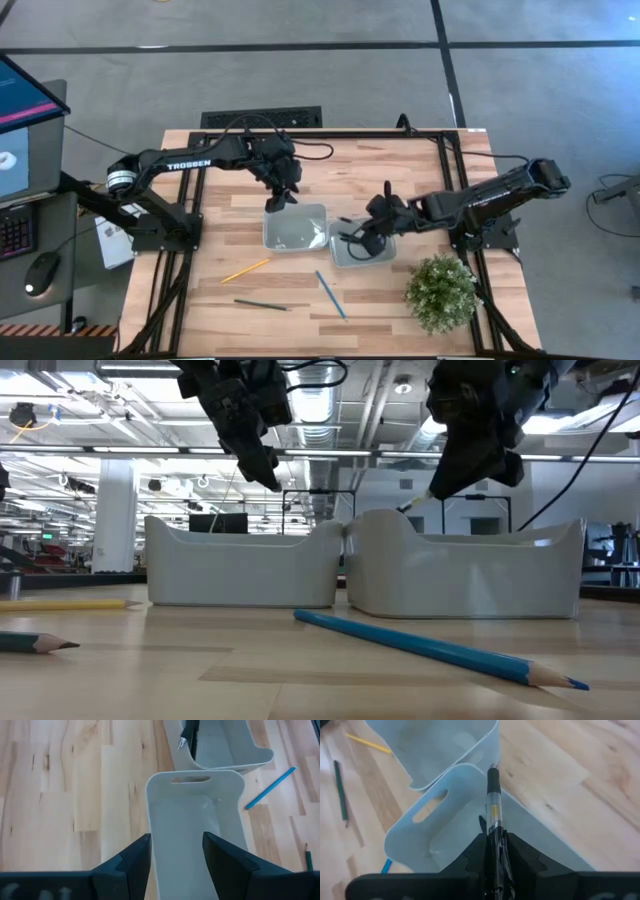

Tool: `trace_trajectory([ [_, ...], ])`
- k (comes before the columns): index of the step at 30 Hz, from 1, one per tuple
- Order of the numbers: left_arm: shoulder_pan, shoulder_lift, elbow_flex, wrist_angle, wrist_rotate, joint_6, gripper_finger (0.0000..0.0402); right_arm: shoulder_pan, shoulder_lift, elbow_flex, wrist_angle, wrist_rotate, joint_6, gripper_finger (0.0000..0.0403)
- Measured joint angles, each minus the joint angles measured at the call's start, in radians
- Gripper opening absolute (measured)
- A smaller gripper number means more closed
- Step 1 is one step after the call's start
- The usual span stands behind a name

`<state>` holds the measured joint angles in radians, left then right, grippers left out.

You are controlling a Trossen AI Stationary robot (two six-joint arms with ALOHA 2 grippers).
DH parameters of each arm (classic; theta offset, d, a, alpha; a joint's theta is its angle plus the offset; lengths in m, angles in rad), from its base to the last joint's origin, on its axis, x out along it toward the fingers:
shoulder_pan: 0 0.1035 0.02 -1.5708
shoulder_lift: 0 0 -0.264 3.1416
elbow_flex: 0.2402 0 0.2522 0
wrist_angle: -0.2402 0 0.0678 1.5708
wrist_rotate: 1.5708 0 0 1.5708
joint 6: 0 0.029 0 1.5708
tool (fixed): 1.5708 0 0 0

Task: Sort pens & pencils
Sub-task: Put the black pen into the right gray bin

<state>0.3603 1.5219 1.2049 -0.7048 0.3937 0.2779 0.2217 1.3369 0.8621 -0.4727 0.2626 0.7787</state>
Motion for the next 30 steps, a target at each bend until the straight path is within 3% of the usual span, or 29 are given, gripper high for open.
trace_trajectory([
  [5, 0.004, 0.000, 0.000, 0.006, -0.022, -0.003, 0.0169, 0.011, -0.013, 0.000, 0.013, 0.051, 0.000, 0.0078],
  [19, 0.003, 0.000, 0.000, 0.004, -0.063, -0.012, 0.0169, 0.135, -0.043, 0.000, 0.022, 0.050, 0.104, 0.0078],
  [30, 0.003, 0.000, 0.000, 0.003, -0.065, -0.029, 0.0169, 0.104, -0.006, 0.000, -0.043, -0.004, 0.164, 0.0098],
])
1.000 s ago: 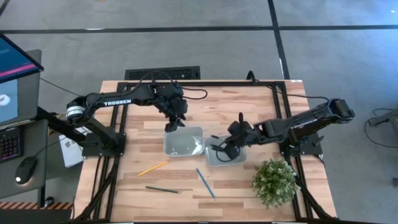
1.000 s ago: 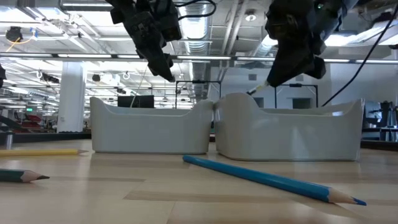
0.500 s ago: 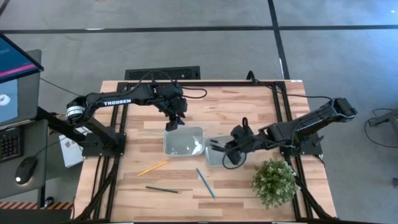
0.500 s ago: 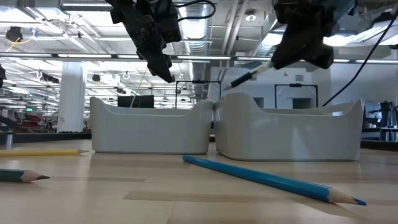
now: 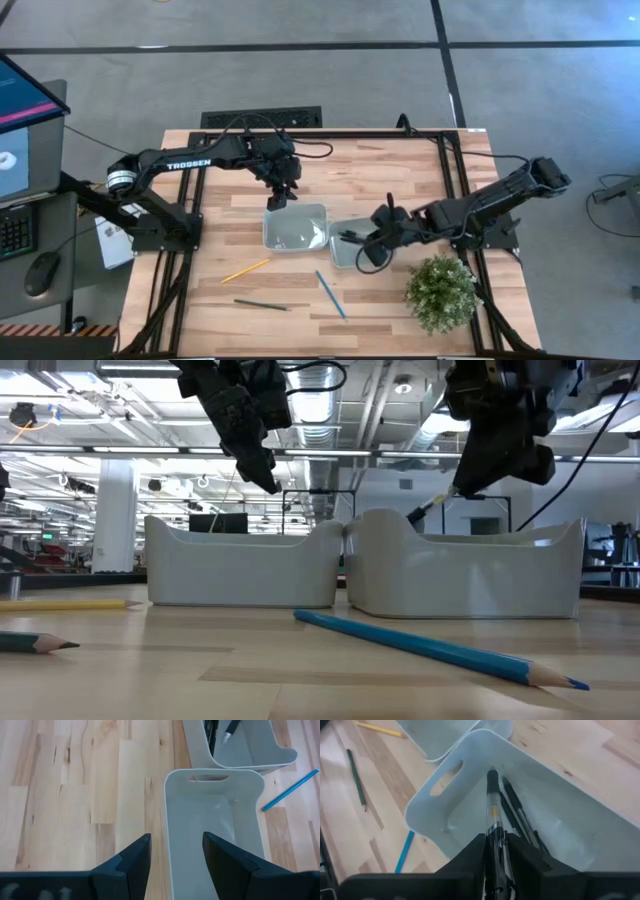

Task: Sort pens & pencils
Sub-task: Put the black pen into the right gray bin, then put the yellow pencil into the left gray bin

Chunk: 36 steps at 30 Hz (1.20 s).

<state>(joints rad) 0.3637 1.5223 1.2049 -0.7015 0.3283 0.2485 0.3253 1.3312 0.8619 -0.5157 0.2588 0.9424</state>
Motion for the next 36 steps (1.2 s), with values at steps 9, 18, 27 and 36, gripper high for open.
trace_trajectory([
  [9, 0.000, 0.000, 0.000, -0.024, 0.000, -0.017, 0.0169, -0.015, 0.036, -0.001, -0.042, -0.050, 0.019, 0.0105],
  [18, 0.000, 0.000, 0.000, -0.033, 0.000, -0.009, 0.0169, -0.059, 0.032, 0.000, -0.031, -0.049, -0.040, 0.0095],
  [27, 0.003, -0.074, 0.000, -0.095, -0.003, -0.027, 0.0169, -0.144, -0.029, 0.019, 0.041, -0.062, -0.270, 0.0095],
  [36, -0.010, -0.259, -0.030, -0.133, -0.005, -0.094, 0.0169, -0.214, -0.035, 0.068, 0.082, -0.180, -0.528, 0.0095],
])
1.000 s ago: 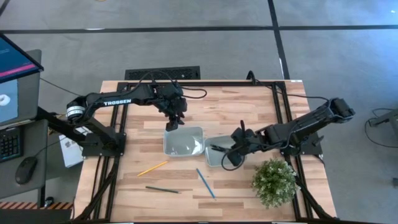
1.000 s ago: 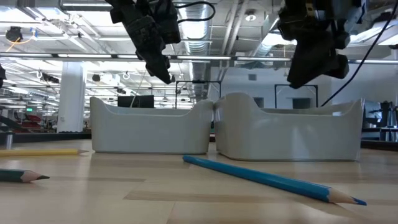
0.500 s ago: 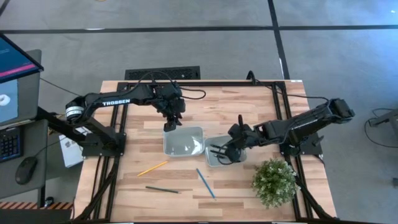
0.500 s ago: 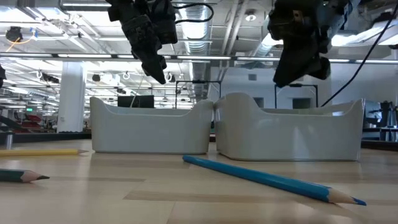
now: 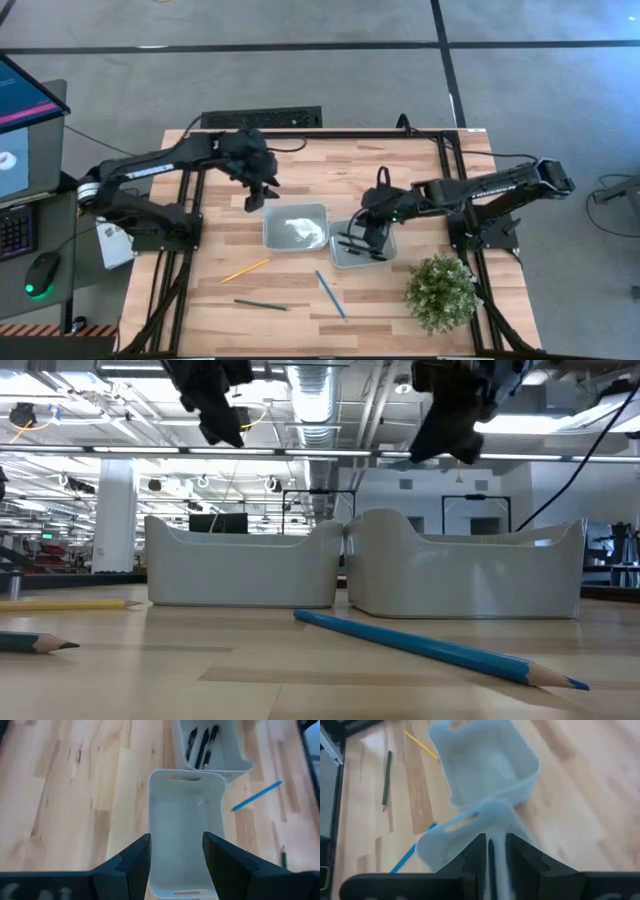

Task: Sort pens & pencils
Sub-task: Put the yellow pencil into the left gray bin

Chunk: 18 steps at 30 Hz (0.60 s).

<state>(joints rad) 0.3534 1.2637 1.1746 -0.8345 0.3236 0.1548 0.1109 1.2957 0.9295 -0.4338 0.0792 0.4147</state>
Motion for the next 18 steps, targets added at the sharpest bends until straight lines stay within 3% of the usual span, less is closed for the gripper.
trace_trajectory([
  [7, -0.013, -0.177, -0.172, 0.116, -0.100, -0.085, 0.0169, -0.076, 0.000, 0.022, 0.075, 0.000, -0.203, 0.0095],
  [18, -0.013, -0.382, -0.444, 0.206, -0.132, -0.271, 0.0169, -0.174, 0.000, 0.023, 0.133, 0.000, -0.214, 0.0095],
])
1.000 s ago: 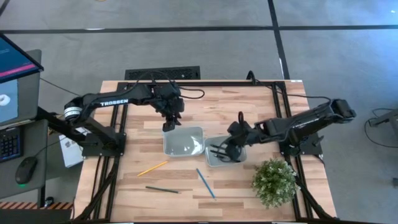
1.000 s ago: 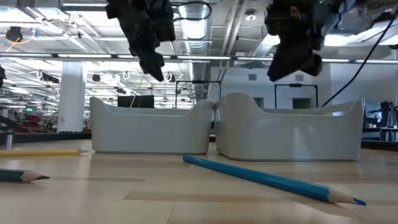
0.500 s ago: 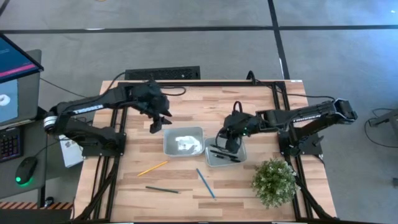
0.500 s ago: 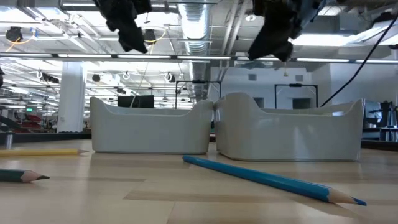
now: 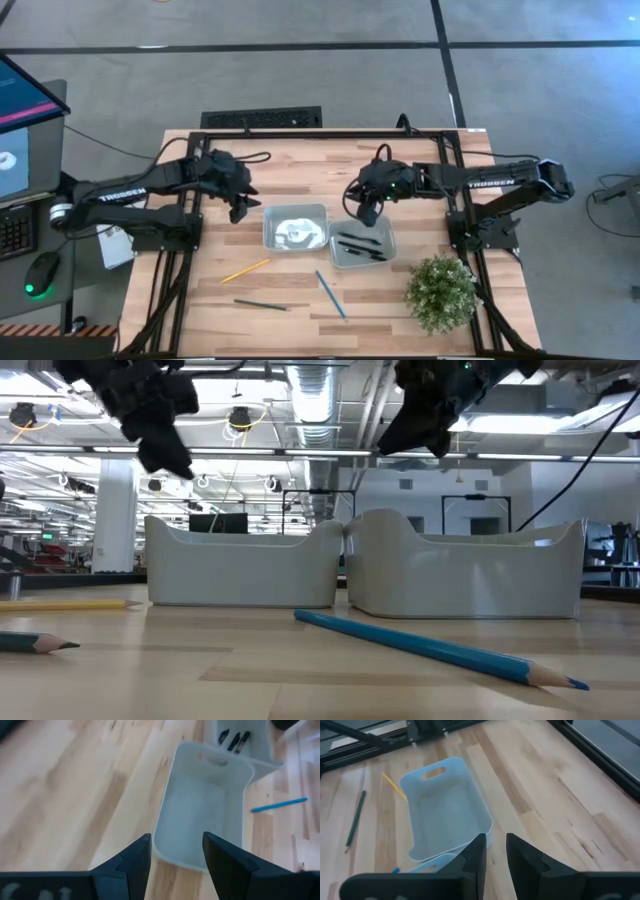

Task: Sort pens & pencils
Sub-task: Put the yellow pencil into the left gray bin

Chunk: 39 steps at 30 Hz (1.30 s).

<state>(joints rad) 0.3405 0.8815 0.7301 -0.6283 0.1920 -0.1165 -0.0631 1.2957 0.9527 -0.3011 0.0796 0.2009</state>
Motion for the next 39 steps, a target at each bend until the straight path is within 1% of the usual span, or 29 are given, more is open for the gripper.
trace_trajectory([
  [5, -0.002, -0.045, -0.079, 0.005, -0.017, -0.049, 0.0169, -0.018, 0.000, 0.000, 0.003, 0.000, 0.000, 0.0095],
  [11, -0.057, -0.117, -0.133, 0.014, -0.027, -0.147, 0.0169, -0.025, 0.001, 0.000, 0.003, 0.003, -0.001, 0.0095],
  [14, -0.110, -0.155, -0.147, 0.006, -0.047, -0.213, 0.0169, -0.025, 0.014, 0.000, 0.004, 0.038, -0.001, 0.0095],
  [17, -0.184, -0.196, -0.147, -0.003, -0.121, -0.289, 0.0169, -0.025, 0.033, 0.000, 0.005, 0.082, -0.001, 0.0095],
  [20, -0.269, -0.230, -0.147, -0.013, -0.203, -0.342, 0.0169, -0.026, 0.054, 0.000, -0.005, 0.085, -0.002, 0.0095],
  [23, -0.350, -0.245, -0.146, -0.025, -0.233, -0.376, 0.0169, -0.025, 0.065, 0.000, 0.000, 0.083, -0.038, 0.0095],
  [26, -0.427, -0.245, -0.146, -0.072, -0.249, -0.426, 0.0169, -0.027, 0.068, 0.000, -0.003, 0.083, -0.075, 0.0095],
  [32, -0.550, -0.202, -0.146, -0.197, -0.351, -0.544, 0.0169, -0.057, 0.067, 0.000, 0.002, 0.082, -0.132, 0.0095],
  [36, -0.623, -0.139, -0.146, -0.202, -0.408, -0.584, 0.0169, -0.089, 0.067, 0.000, -0.002, 0.082, -0.134, 0.0095],
  [39, -0.672, -0.074, -0.146, -0.188, -0.417, -0.600, 0.0169, -0.112, 0.067, 0.000, -0.005, 0.082, -0.134, 0.0095],
])
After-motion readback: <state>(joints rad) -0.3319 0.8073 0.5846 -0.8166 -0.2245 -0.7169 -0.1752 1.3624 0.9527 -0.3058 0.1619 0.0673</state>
